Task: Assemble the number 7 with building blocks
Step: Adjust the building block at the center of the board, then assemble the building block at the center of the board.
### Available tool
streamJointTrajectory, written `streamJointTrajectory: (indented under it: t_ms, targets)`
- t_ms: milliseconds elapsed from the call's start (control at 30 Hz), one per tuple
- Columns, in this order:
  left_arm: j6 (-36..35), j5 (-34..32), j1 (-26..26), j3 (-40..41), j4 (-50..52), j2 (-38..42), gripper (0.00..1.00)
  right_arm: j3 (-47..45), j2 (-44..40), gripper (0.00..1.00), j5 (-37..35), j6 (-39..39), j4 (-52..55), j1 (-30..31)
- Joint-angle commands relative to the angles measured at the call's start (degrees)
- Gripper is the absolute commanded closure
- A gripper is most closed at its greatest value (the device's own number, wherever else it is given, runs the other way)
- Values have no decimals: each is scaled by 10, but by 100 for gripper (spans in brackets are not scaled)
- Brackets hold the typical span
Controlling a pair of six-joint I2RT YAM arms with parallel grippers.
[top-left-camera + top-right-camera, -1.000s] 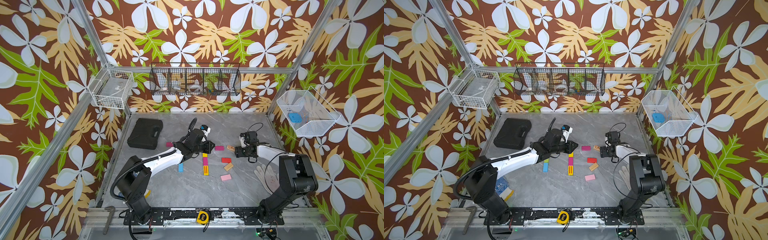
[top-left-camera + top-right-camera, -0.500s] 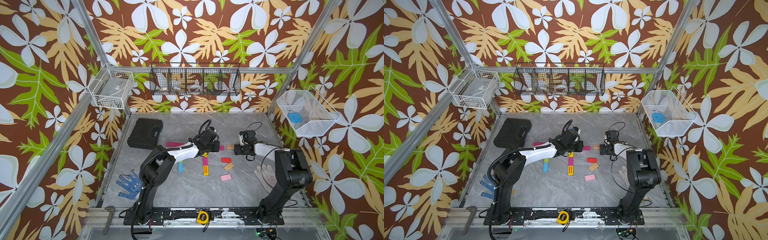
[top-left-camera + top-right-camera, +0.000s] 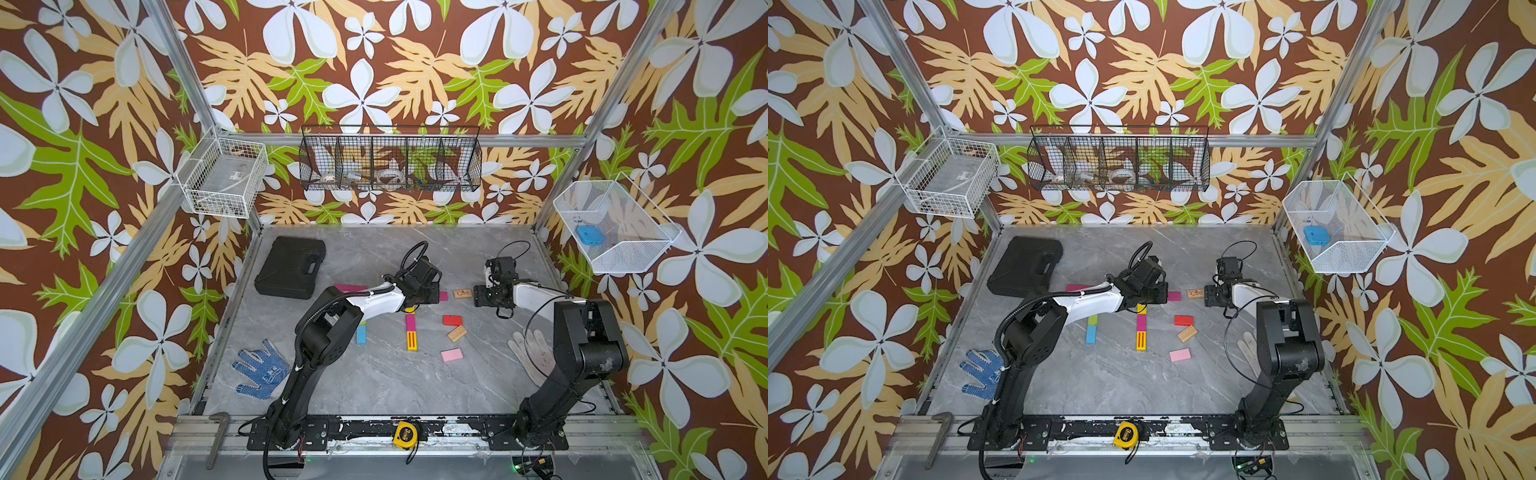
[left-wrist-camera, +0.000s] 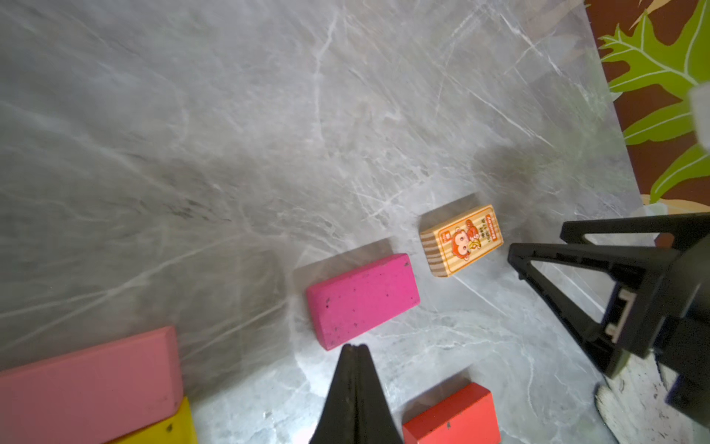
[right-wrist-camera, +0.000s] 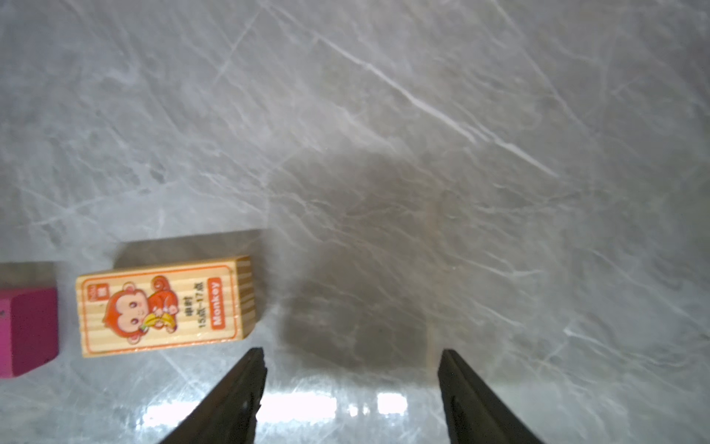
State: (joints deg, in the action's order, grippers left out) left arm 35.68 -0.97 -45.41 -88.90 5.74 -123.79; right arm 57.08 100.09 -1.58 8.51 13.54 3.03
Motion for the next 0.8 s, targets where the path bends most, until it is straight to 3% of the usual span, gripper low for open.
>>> streamJointTrajectory:
  t_ms: [0, 300, 767]
  targets:
    - [1, -11, 1, -12, 12, -11, 100, 13, 6, 28, -9, -4, 12, -6]
    - [4, -21, 5, -39, 46, -34, 100, 61, 52, 38, 2, -26, 6, -14]
    - [8, -10, 13, -45, 50, -50, 100, 88, 104, 38, 70, -62, 4, -11]
